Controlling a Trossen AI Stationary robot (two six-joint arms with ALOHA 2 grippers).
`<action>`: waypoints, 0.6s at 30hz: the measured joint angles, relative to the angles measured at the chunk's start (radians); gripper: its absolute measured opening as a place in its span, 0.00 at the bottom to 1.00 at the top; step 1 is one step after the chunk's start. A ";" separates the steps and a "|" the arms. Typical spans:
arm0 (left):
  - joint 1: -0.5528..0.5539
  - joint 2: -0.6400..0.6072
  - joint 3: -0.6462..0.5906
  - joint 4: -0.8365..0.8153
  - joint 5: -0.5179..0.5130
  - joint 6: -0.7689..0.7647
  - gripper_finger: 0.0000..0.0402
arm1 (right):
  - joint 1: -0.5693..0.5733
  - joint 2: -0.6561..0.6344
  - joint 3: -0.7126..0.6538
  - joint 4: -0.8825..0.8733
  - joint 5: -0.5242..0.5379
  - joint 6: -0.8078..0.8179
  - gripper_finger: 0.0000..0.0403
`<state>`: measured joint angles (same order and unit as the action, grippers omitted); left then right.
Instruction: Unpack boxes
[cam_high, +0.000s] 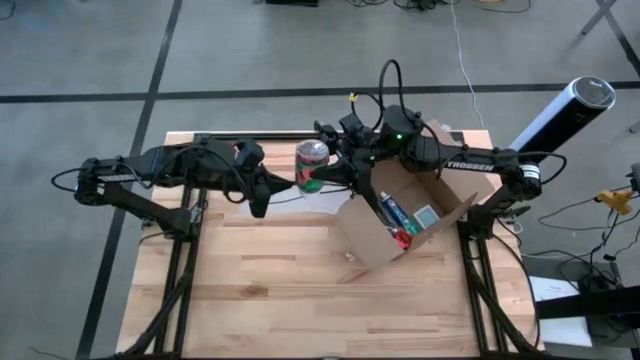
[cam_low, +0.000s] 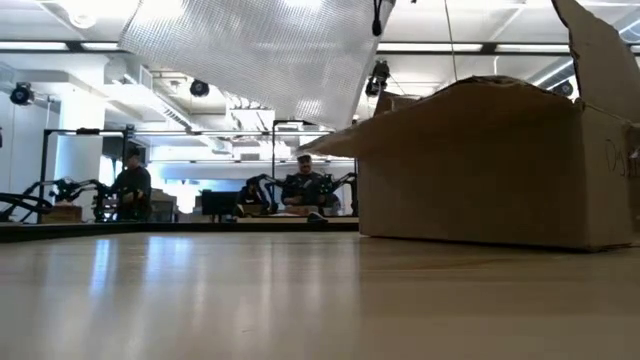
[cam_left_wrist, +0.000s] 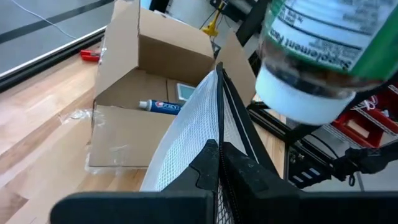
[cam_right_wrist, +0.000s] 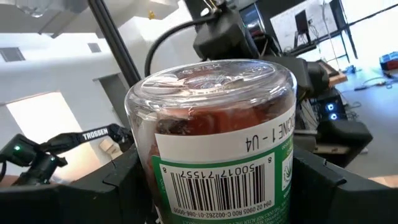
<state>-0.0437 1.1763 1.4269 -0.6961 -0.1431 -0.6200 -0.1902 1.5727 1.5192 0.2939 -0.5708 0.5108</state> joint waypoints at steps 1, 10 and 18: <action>0.000 0.000 0.000 0.003 0.001 0.001 0.00 | 0.000 0.000 0.000 -0.009 0.007 -0.007 0.63; 0.000 0.000 0.000 0.074 0.020 0.008 0.00 | 0.000 0.004 0.000 -0.083 0.048 -0.061 0.63; 0.000 0.000 0.000 0.115 0.034 0.008 0.00 | 0.000 0.006 0.000 -0.084 0.048 -0.088 0.63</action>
<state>-0.0437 1.1767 1.4269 -0.5808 -0.1094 -0.6117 -0.1902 1.5787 1.5192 0.2103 -0.5232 0.4231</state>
